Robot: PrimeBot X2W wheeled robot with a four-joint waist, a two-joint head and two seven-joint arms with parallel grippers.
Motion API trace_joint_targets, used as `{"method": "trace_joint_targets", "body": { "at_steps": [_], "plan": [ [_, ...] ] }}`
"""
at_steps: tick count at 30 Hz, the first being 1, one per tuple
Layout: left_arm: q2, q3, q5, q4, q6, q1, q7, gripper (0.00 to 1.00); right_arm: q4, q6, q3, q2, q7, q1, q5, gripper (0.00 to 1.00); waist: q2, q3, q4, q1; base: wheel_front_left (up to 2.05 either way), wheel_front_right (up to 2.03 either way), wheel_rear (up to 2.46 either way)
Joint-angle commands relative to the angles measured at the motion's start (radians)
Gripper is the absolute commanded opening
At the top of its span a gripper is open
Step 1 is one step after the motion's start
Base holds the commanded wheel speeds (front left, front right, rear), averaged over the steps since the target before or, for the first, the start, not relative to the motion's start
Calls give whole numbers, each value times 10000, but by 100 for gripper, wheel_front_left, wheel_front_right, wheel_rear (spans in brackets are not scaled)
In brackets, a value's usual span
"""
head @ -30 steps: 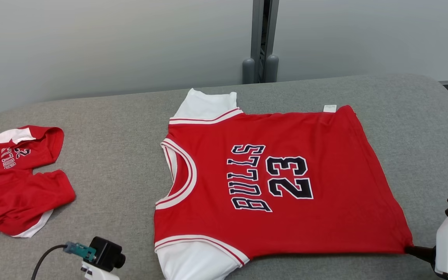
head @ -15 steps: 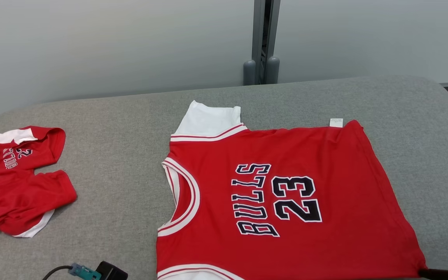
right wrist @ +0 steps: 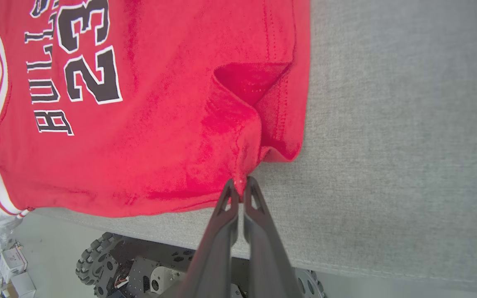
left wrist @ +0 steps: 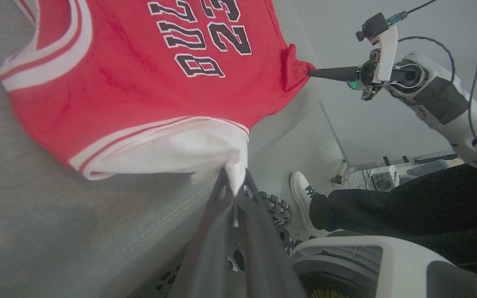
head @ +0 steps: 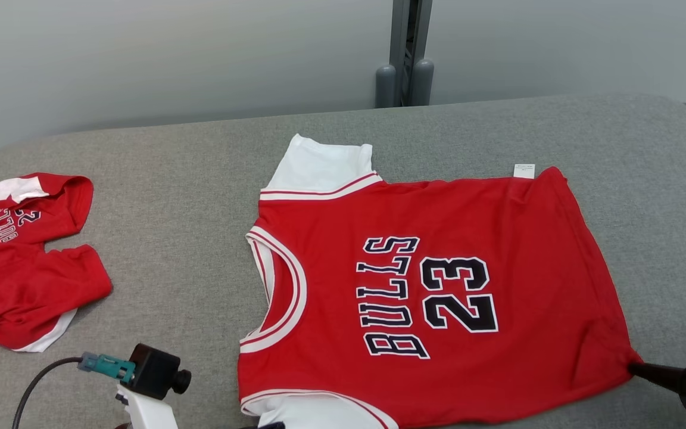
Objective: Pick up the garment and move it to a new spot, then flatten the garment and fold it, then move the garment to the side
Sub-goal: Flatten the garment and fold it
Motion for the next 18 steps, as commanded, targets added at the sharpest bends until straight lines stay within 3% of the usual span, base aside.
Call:
{"method": "trace_joint_targets", "body": {
  "at_steps": [1, 18],
  "plan": [
    [-16, 115, -146, -46, -37, -190, -13, 0, 48, -7, -114, 50, -90, -152, -89, 0, -1, 72, 6, 0, 0, 0, 0],
    [-943, 830, 503, 979, 834, -1549, -1012, 0, 834, -6, -984, 1185, -875, -1152, -1109, 0, -1, 965, -93, 0, 0, 0, 0]
  ]
}}
